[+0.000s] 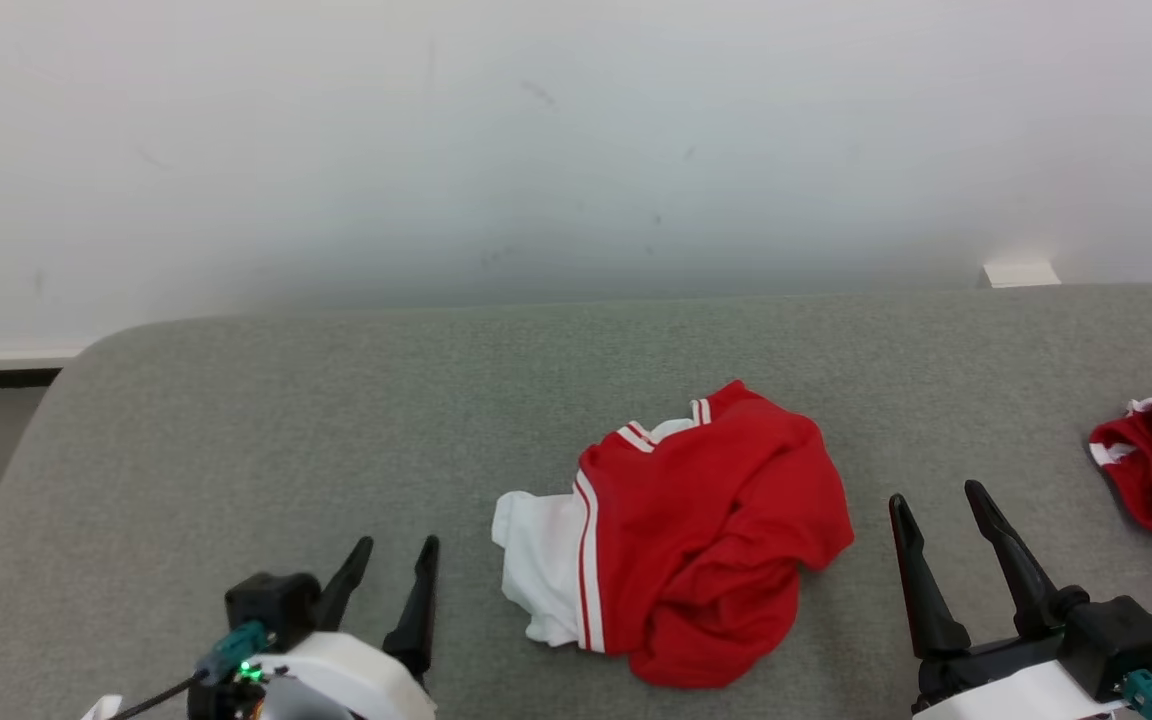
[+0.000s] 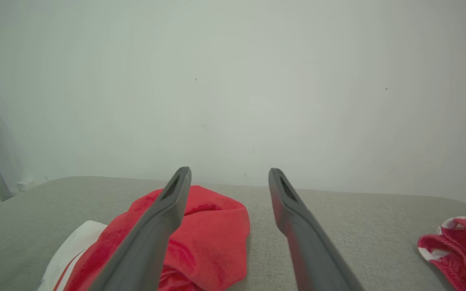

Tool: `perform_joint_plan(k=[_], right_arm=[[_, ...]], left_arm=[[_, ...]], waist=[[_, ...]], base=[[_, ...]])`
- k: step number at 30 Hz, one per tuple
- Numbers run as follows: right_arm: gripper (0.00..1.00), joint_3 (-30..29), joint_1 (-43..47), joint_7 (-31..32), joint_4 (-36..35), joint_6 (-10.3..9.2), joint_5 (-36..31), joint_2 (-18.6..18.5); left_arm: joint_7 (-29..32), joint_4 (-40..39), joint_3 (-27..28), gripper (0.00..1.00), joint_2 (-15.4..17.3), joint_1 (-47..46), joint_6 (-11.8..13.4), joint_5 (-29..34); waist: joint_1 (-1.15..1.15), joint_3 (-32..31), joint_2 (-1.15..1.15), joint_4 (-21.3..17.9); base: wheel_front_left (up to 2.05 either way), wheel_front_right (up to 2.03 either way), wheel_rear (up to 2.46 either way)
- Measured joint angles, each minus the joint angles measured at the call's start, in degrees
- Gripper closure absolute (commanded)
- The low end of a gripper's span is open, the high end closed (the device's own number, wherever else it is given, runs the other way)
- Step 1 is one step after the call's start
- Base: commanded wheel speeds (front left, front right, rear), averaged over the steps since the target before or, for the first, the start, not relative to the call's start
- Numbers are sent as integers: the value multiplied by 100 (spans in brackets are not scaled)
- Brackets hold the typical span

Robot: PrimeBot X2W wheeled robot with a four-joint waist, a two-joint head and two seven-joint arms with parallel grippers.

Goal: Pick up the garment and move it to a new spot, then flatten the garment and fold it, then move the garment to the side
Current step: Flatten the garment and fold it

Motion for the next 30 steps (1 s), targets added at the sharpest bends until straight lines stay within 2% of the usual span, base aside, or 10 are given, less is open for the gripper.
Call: perform_joint_plan(k=[7, 14, 17, 21, 22, 23, 24, 25, 30], right_arm=[[0, 18, -63, 0, 21, 1, 15, 42], [0, -21, -127, 0, 19, 1, 42, 81], [0, -42, -133, 0, 21, 0, 51, 100], [0, -44, -133, 0, 18, 0, 58, 123], [0, -42, -133, 0, 19, 0, 58, 125], [0, -45, -132, 0, 21, 0, 58, 125], [0, -49, -132, 0, 25, 0, 58, 129], [0, -51, -132, 0, 30, 0, 58, 133], [0, -60, -121, 0, 41, 0, 56, 143]], left_arm=[[909, 570, -481, 0, 38, -772, -30, -196], [1545, 1214, -492, 0, 265, -1294, 7, -247], [1856, 1626, -465, 0, 372, -1408, 136, -258], [1989, 1994, -460, 0, 457, -1506, 155, -276], [1992, 2061, -482, 22, 455, -1522, 132, -297], [1984, 2096, -489, 67, 456, -1540, 113, -305], [1941, 2134, -504, 94, 463, -1559, 92, -319], [1881, 2175, -520, 100, 471, -1572, 88, -319], [1403, 2195, -509, 100, 423, -1683, 41, -382]], waist=[[0, 75, 0, -485], [0, 226, 0, -1065], [0, 312, 0, -1278], [0, 411, 0, -1478], [0, 430, 0, -1503], [0, 444, 0, -1517], [0, 446, 0, -1519], [0, 440, 0, -1510], [0, 377, 0, -1352]], base=[[0, 0, 0], [0, 0, 0], [0, 0, 0], [0, 0, 0], [0, 0, 0], [0, 0, 0], [0, 0, 0], [0, 0, 0], [0, 0, 0]])
